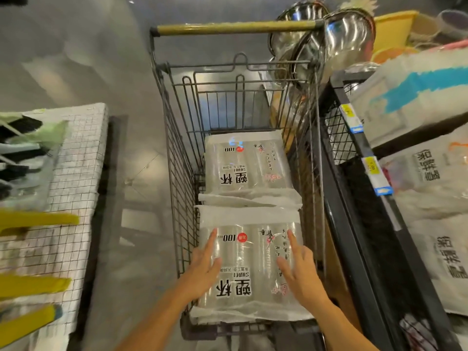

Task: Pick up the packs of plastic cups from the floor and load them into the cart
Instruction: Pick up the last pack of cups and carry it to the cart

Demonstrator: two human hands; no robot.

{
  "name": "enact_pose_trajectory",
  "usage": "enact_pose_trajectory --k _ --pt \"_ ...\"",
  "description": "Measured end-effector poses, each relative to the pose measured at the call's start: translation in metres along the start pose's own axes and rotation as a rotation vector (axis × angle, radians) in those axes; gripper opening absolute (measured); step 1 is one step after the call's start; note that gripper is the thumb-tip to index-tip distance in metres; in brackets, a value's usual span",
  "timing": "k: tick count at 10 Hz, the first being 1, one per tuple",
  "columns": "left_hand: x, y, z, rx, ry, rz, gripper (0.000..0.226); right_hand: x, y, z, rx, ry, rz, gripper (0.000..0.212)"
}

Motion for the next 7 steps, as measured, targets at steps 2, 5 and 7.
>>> enact_pose_trajectory --k 2,5,7 --pt "-0.008 -0.009 0.008 -0.070 0.133 0.013 0.065 -0.006 -0.005 -0.010 0.019 -0.041 -0.062 0.074" --pt "-0.040 -0.111 0.021 0.041 -0.125 0.310 0.046 -0.059 -0.049 -0.042 -0.072 -0.035 -0.021 0.070" --pt "-0.041 -0.193 -0.024 -0.044 -0.272 0.496 0.075 -0.106 -0.094 -0.050 -0.076 0.191 0.061 0.054"
Point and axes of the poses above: each hand's wrist, its own y-axis towards the middle knuckle, its own x-axis out of the palm, z = x × y, the point moved 6 cm from there along y, towards the middle knuckle, and after that the axes turned 7 degrees about -x, right-handed, at the moved point
